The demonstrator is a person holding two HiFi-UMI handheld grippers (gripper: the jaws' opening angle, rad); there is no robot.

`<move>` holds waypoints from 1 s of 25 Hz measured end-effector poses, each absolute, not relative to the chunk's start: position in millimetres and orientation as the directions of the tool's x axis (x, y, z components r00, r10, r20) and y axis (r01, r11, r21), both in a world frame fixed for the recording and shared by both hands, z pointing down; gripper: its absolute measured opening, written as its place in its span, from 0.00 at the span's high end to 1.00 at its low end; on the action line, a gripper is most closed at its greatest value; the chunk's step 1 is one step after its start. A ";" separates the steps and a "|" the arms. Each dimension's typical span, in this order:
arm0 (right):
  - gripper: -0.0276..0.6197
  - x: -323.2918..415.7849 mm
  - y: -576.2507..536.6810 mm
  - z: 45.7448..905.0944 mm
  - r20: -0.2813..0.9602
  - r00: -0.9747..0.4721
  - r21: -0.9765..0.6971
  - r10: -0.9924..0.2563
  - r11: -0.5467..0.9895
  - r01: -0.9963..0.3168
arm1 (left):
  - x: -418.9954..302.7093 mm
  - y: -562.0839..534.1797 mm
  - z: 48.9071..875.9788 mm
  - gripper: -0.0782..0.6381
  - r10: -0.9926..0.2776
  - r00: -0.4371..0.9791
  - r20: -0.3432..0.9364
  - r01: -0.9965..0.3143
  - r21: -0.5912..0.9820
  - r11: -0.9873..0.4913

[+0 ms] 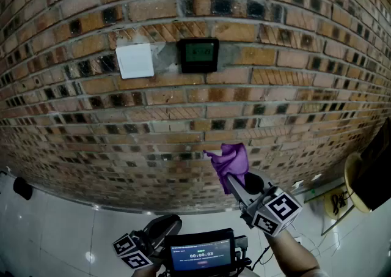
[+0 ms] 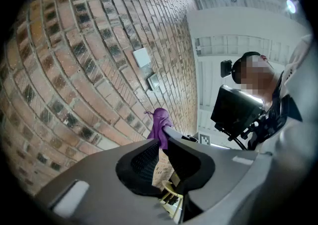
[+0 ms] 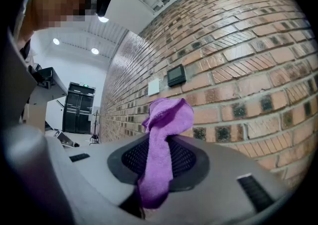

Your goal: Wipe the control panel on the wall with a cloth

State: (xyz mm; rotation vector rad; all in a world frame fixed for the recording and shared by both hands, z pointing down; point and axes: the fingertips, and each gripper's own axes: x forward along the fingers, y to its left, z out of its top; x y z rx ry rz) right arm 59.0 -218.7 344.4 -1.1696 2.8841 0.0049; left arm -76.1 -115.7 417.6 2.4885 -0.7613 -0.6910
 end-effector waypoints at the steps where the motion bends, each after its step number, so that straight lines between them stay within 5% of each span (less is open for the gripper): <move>1: 0.81 56.2 -220.1 340.4 -0.031 -0.721 0.005 -0.692 0.721 -0.693 | -76.9 -115.6 415.3 0.81 -0.609 0.721 -0.331 -0.388 0.536 -0.750; 25: 0.81 -17.2 -264.6 262.6 -0.077 -0.765 0.239 -0.639 0.733 -0.636 | -96.9 -134.2 380.2 0.81 -0.634 0.700 -0.330 -0.457 0.474 -0.752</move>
